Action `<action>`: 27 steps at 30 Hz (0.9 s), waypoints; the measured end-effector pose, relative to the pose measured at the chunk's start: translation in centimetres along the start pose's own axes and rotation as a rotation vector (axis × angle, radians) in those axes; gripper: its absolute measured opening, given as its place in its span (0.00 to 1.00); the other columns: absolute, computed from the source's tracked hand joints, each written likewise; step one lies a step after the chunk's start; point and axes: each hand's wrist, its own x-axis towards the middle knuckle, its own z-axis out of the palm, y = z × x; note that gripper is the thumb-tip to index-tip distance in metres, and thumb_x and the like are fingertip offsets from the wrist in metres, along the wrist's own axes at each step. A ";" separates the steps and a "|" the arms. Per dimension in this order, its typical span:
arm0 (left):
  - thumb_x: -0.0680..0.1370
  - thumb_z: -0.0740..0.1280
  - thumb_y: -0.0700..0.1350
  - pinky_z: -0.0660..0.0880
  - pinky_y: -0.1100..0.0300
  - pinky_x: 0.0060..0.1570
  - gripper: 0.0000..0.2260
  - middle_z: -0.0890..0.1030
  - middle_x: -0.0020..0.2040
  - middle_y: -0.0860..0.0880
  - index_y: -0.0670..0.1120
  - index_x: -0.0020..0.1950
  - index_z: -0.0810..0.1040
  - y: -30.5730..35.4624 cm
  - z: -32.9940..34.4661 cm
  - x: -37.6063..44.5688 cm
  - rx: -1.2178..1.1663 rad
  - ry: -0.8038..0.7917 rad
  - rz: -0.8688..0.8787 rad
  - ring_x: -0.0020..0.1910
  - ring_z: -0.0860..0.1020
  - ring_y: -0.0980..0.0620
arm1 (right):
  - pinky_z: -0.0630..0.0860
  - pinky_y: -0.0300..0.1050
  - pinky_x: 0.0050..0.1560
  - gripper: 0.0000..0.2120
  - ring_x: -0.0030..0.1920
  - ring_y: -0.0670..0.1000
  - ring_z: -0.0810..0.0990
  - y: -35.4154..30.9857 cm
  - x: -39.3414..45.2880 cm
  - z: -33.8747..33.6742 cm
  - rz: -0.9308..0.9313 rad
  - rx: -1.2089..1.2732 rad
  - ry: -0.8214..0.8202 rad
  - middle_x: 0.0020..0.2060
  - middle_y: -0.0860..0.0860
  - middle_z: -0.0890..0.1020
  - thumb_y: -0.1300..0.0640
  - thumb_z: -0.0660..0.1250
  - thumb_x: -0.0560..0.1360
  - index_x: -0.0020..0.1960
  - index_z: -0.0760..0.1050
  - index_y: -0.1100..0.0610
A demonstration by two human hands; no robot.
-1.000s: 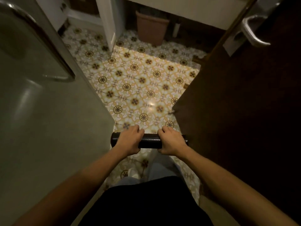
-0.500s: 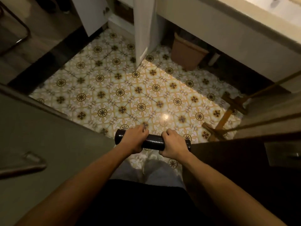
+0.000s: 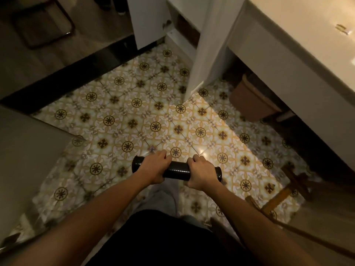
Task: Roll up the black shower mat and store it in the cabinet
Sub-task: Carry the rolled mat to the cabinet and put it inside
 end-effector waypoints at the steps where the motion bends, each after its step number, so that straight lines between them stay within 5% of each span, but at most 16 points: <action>1: 0.69 0.73 0.51 0.74 0.52 0.45 0.26 0.71 0.59 0.44 0.45 0.61 0.68 -1.2 -0.9 1.1 -0.014 0.007 -0.023 0.56 0.73 0.44 | 0.76 0.51 0.48 0.28 0.56 0.57 0.75 0.3 1.9 -1.2 -0.015 -0.003 -0.008 0.55 0.54 0.75 0.42 0.73 0.67 0.61 0.72 0.55; 17: 0.67 0.74 0.54 0.71 0.54 0.40 0.27 0.73 0.56 0.46 0.47 0.61 0.70 -21.5 -13.5 16.0 -0.162 -0.001 -0.154 0.53 0.74 0.46 | 0.70 0.47 0.39 0.33 0.52 0.56 0.76 1.3 29.8 -17.2 -0.258 -0.052 -0.067 0.53 0.53 0.76 0.39 0.75 0.63 0.61 0.69 0.53; 20: 0.67 0.74 0.53 0.76 0.52 0.43 0.28 0.72 0.57 0.47 0.48 0.63 0.69 -26.8 -15.6 20.9 -0.171 -0.046 -0.157 0.53 0.75 0.46 | 0.69 0.48 0.40 0.34 0.53 0.56 0.76 1.4 37.0 -19.5 -0.249 -0.044 -0.097 0.54 0.53 0.76 0.40 0.75 0.63 0.62 0.68 0.53; 27: 0.67 0.73 0.53 0.69 0.54 0.41 0.25 0.73 0.56 0.46 0.48 0.60 0.70 -37.7 -22.9 30.4 -0.205 -0.053 -0.174 0.52 0.76 0.45 | 0.73 0.50 0.45 0.37 0.57 0.59 0.77 1.5 51.2 -27.8 -0.247 -0.077 -0.143 0.58 0.55 0.77 0.38 0.76 0.62 0.64 0.69 0.54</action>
